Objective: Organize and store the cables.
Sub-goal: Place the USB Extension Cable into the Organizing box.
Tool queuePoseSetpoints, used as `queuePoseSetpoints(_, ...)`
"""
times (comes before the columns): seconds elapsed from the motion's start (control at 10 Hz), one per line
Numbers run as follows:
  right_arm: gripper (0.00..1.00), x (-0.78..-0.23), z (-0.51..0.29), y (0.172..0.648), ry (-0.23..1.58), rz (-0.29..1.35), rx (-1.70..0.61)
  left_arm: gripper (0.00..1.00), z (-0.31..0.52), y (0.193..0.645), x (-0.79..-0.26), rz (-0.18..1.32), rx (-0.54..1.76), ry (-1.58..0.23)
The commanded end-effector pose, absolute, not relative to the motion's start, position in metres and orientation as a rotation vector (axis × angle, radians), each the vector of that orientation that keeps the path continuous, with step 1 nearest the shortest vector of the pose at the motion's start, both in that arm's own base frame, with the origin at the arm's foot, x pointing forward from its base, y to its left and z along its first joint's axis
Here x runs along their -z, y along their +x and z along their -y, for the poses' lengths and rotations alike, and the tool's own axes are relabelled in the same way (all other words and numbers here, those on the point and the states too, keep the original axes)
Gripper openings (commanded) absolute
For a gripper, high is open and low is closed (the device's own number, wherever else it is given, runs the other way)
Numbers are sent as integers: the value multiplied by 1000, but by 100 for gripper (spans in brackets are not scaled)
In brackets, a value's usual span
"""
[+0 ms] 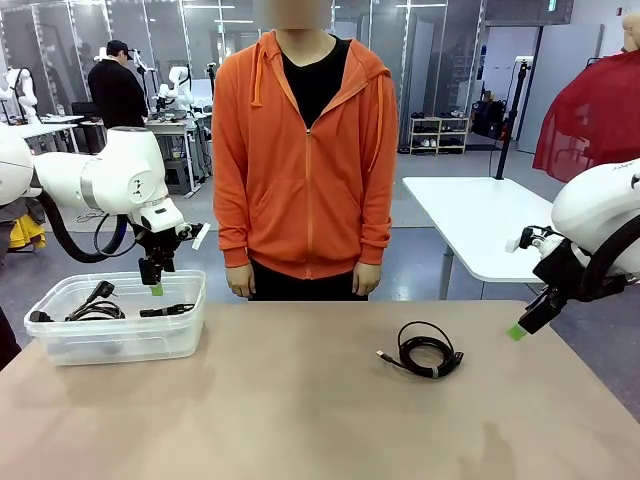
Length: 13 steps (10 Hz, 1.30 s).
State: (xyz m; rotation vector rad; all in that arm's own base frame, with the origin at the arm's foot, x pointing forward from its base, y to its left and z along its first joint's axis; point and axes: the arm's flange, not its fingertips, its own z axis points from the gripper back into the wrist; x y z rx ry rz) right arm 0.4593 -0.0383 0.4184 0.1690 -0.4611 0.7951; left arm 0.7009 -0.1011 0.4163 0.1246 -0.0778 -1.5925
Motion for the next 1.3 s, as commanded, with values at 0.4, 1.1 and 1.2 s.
queuePoseSetpoints(0.4,100,-419,37,462,163,447,-784,100,101,701,-416,78,1593,125)
queuePoseSetpoints(1.1,100,-419,37,462,163,447,-784,100,101,701,-416,78,1593,125)
queuePoseSetpoints(1.2,100,-419,37,462,163,447,-784,100,101,701,-416,78,1593,125)
